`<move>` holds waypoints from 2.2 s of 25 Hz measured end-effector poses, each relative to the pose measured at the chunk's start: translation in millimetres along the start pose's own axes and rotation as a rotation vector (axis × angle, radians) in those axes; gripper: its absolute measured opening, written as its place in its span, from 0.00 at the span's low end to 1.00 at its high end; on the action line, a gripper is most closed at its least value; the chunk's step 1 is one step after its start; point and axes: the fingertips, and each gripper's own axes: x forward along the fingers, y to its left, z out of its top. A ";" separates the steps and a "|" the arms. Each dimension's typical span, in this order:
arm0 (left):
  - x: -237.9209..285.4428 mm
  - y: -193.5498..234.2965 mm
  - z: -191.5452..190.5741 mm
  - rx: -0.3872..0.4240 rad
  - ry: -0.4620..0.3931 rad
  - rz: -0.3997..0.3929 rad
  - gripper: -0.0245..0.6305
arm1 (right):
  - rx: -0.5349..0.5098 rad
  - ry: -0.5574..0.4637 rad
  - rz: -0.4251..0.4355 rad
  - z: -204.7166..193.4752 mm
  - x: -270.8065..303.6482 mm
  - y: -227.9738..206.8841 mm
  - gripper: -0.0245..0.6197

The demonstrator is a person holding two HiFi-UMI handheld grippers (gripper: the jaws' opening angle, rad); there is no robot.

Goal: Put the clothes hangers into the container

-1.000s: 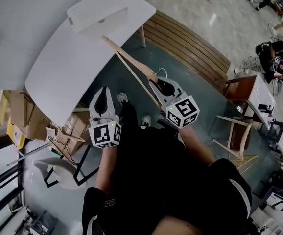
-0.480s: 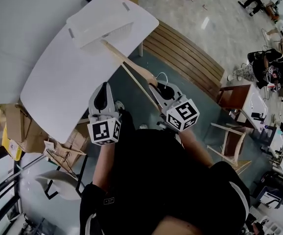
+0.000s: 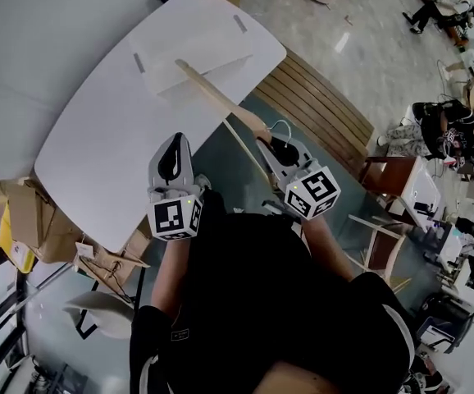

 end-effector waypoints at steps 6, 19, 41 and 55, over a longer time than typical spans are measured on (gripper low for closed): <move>6.4 49.1 -0.2 0.003 -0.001 0.002 0.05 | -0.005 0.012 0.005 5.2 42.4 11.1 0.13; 13.2 76.9 14.2 -0.028 -0.044 0.038 0.05 | -0.065 0.020 0.057 31.6 80.0 10.4 0.13; 141.3 74.8 18.9 -0.034 -0.010 0.257 0.05 | -0.104 0.051 0.349 77.8 163.7 -121.3 0.13; 177.9 53.9 19.6 -0.042 0.001 0.444 0.05 | -0.167 0.102 0.528 96.5 199.2 -168.9 0.13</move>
